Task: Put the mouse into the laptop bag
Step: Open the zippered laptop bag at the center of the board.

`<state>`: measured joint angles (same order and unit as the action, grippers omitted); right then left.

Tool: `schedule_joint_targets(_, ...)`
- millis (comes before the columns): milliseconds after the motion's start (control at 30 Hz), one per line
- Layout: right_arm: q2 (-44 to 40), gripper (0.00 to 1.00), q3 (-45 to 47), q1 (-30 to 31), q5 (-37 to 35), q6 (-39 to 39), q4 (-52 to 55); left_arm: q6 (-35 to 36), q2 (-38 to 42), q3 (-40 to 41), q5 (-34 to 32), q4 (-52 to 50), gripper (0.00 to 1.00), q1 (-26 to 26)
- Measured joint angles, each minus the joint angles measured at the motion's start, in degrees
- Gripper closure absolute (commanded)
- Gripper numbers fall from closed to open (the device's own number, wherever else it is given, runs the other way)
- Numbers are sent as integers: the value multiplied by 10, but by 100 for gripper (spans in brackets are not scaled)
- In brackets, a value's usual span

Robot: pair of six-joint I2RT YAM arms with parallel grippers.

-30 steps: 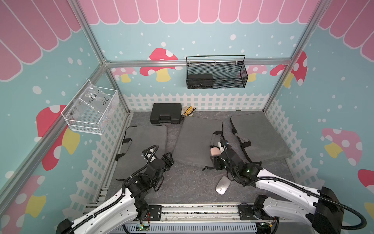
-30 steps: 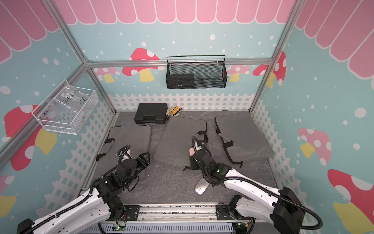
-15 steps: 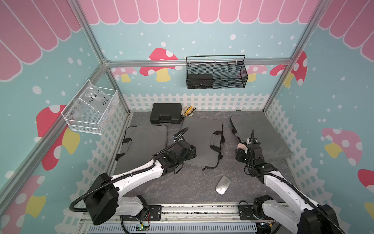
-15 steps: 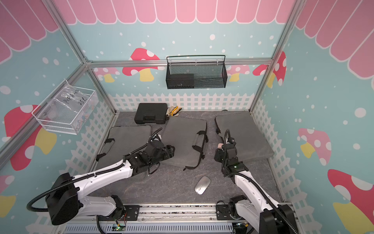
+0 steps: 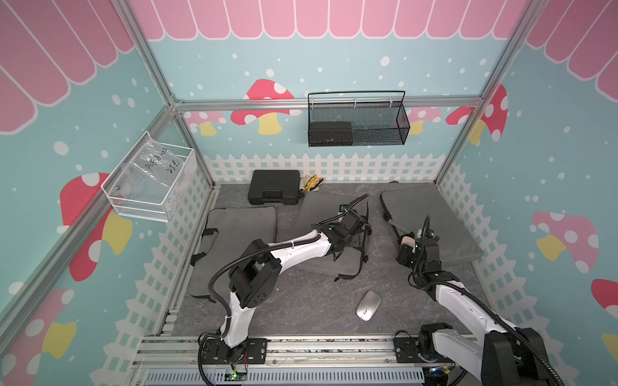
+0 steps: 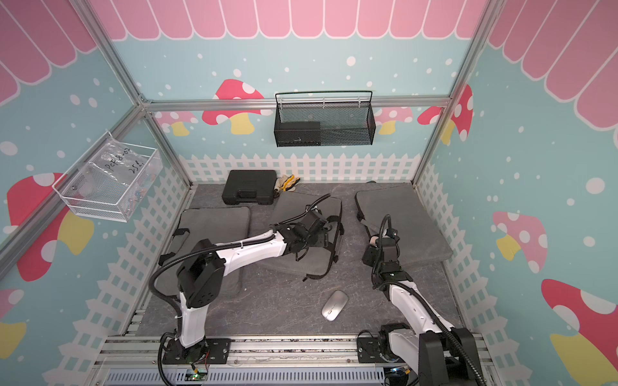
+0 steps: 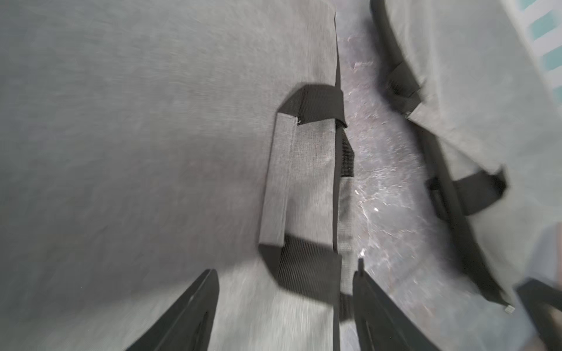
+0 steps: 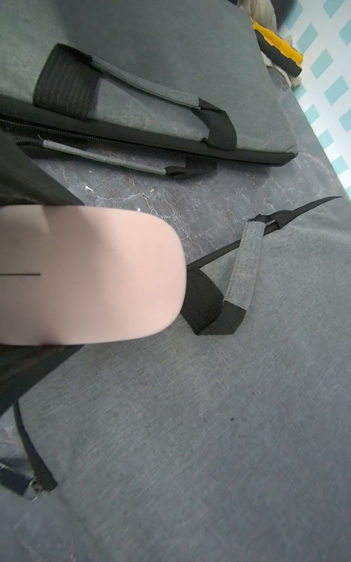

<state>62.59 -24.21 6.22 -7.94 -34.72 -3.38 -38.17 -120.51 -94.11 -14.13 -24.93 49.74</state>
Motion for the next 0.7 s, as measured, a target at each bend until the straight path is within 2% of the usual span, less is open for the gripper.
schedule_joint_targets(33,13,54,0,-2,0,0,-6,3,-25,-27,-4,-14,15,0)
schedule_joint_targets(67,24,54,0,-2,1,2,-10,7,-53,-56,-10,-32,17,0)
schedule_joint_targets(200,42,53,0,-2,3,7,-25,21,-129,-143,-40,-91,34,1)
schedule_joint_targets(367,42,54,0,-2,10,11,-51,29,-139,-172,-51,-130,78,2)
schedule_joint_targets(467,42,54,2,-2,16,14,-59,33,-139,-174,-50,-144,96,-2)
schedule_joint_targets(500,42,54,2,-2,17,15,-61,34,-139,-176,-48,-148,100,-3)
schedule_joint_targets(700,42,53,3,-2,26,17,-68,40,-138,-193,-14,-165,100,-28)
